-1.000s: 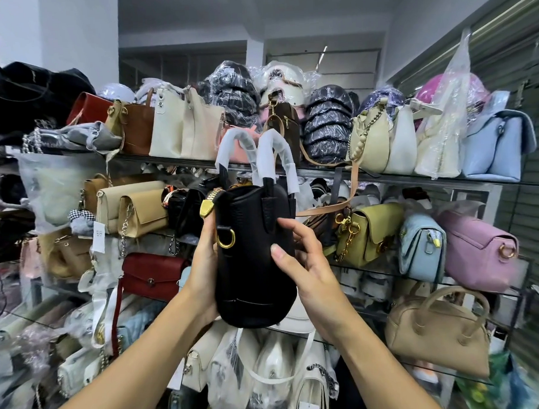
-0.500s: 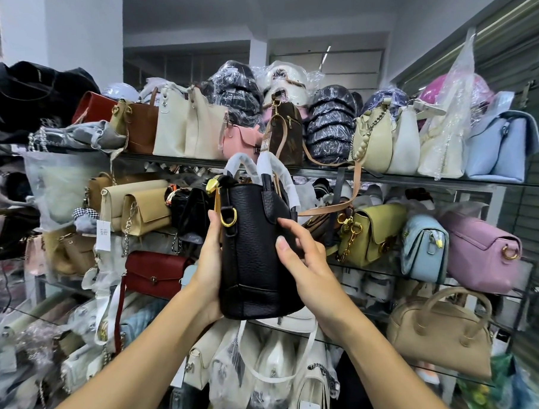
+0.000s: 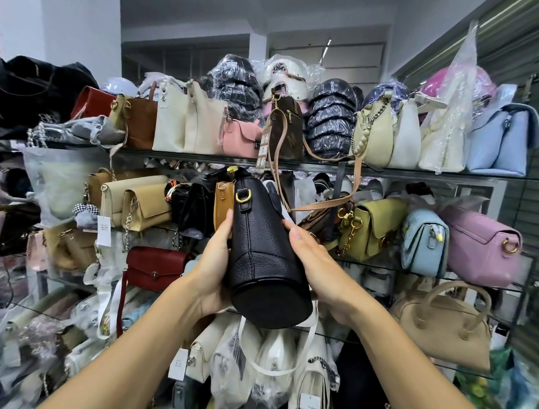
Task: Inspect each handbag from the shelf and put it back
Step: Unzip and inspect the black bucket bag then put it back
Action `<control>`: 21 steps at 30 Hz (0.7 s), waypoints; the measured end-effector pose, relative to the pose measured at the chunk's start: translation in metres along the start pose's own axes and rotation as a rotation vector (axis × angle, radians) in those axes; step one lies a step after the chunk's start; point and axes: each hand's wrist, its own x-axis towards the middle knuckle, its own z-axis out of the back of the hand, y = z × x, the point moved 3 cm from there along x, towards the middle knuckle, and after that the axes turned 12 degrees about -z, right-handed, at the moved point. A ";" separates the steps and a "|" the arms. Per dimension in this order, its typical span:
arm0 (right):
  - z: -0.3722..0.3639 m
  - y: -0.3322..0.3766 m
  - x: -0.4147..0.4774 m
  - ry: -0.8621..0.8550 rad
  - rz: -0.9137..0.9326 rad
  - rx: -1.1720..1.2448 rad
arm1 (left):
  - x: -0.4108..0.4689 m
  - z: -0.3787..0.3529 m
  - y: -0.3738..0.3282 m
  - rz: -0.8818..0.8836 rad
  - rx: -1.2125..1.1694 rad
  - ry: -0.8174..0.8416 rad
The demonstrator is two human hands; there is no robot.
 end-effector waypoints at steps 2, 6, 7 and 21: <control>0.000 -0.004 0.004 0.003 -0.006 0.003 | 0.001 0.002 0.001 0.017 0.009 -0.007; 0.001 -0.007 0.006 0.025 -0.028 0.022 | 0.002 0.003 0.003 0.033 0.025 -0.027; 0.001 -0.007 0.006 0.027 -0.029 0.017 | 0.002 0.003 0.003 0.034 0.038 -0.034; -0.001 -0.017 -0.001 0.172 -0.117 0.340 | 0.004 -0.001 0.008 0.185 0.495 -0.026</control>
